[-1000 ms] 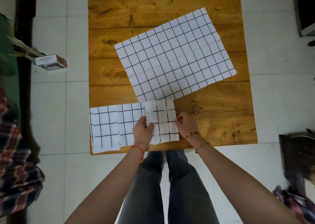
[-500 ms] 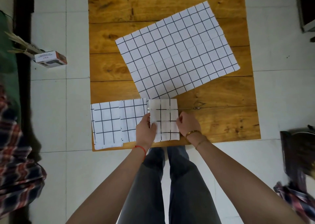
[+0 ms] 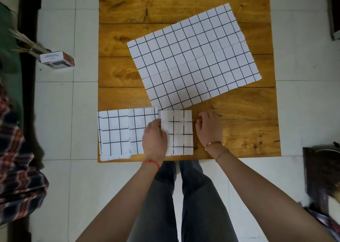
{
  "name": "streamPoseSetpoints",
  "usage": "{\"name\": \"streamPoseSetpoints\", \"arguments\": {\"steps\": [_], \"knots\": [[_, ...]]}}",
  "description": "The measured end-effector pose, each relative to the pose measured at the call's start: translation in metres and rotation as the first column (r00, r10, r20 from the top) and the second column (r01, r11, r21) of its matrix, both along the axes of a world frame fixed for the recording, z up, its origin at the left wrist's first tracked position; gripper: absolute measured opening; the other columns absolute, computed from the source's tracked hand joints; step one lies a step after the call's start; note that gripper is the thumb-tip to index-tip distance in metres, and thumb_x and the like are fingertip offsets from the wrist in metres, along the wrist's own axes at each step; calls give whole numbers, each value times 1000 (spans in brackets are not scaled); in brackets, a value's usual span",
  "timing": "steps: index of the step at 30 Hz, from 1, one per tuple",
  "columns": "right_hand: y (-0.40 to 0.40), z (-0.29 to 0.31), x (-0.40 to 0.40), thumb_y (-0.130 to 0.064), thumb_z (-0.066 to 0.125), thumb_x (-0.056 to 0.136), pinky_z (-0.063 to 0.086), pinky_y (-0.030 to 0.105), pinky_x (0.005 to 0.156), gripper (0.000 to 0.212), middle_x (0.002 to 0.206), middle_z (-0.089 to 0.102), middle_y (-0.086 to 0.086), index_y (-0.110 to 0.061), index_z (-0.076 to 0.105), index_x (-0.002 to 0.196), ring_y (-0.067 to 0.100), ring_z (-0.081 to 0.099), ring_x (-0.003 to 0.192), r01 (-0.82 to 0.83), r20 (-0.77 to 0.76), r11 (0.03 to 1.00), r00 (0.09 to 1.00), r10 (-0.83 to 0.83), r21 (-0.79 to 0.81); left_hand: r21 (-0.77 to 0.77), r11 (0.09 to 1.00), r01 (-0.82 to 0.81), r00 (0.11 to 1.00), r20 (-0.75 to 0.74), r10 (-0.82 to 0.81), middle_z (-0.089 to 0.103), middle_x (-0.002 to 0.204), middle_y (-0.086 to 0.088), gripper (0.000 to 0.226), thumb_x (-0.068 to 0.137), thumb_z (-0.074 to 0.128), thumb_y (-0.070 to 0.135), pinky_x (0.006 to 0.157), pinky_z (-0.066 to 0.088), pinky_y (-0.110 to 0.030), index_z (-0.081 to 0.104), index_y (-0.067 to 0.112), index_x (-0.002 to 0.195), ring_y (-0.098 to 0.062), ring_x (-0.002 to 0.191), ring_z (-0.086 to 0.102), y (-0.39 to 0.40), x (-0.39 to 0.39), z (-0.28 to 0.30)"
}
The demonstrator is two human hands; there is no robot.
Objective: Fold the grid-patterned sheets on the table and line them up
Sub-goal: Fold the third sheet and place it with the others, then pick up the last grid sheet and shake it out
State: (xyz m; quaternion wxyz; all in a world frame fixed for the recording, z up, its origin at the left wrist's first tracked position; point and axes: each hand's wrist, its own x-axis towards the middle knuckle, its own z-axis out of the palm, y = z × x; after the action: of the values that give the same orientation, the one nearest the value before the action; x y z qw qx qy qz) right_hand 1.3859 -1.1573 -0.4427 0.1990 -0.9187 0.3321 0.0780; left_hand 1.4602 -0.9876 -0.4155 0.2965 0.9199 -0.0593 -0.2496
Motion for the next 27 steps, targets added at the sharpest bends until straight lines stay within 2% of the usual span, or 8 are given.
{"name": "streamPoseSetpoints", "arguments": {"steps": [3,6,10,16,19,24,27], "knots": [[-13,-1,20,-21,44,94,40,42,105,38,133,51,9,-10,48,131,27,43,125,-130,27,991,991,130,-24,-10,990,144,983,121,-141,59,124,-7,39,91,52,7,100,44,-33,55,12,130,-23,117,51,-9,19,-3],[-24,-3,37,-24,41,96,25,43,115,49,149,35,7,-12,34,144,26,27,140,-238,-34,971,970,239,15,21,965,261,949,175,-261,58,125,-8,43,88,52,5,101,42,-38,54,11,130,-26,118,50,-21,40,-8],[-44,-11,49,-27,36,98,19,45,117,50,152,30,5,-15,29,146,24,22,142,-318,-94,948,943,318,16,90,922,377,906,174,-387,53,132,-8,48,85,54,3,104,40,-41,52,11,132,-26,124,46,-38,66,-15],[-94,-18,63,-25,36,96,18,45,117,43,148,37,3,-16,42,138,21,28,140,-363,-45,931,930,364,32,222,834,506,829,144,-541,41,147,-7,55,85,58,8,110,30,-40,46,13,138,-27,135,34,-63,92,-23],[-131,-18,76,-23,42,94,18,45,117,38,142,43,3,-15,48,131,21,34,136,-370,-9,928,929,370,34,294,790,539,806,94,-585,30,154,-5,57,86,53,11,114,24,-42,41,18,142,-26,142,24,-78,101,-26],[-194,-15,101,-21,46,93,25,44,111,28,135,49,4,-14,56,118,23,39,131,-373,19,928,928,373,13,320,743,588,774,43,-631,20,158,-1,55,93,47,15,117,15,-46,34,23,146,-23,146,13,-108,110,-29],[-218,-13,115,-22,45,94,20,46,114,34,144,42,6,-13,53,126,26,29,139,-350,-51,937,936,349,-11,329,722,609,749,61,-660,20,158,-2,55,94,46,17,117,15,-48,32,23,147,-26,145,13,-128,110,-30]]}}
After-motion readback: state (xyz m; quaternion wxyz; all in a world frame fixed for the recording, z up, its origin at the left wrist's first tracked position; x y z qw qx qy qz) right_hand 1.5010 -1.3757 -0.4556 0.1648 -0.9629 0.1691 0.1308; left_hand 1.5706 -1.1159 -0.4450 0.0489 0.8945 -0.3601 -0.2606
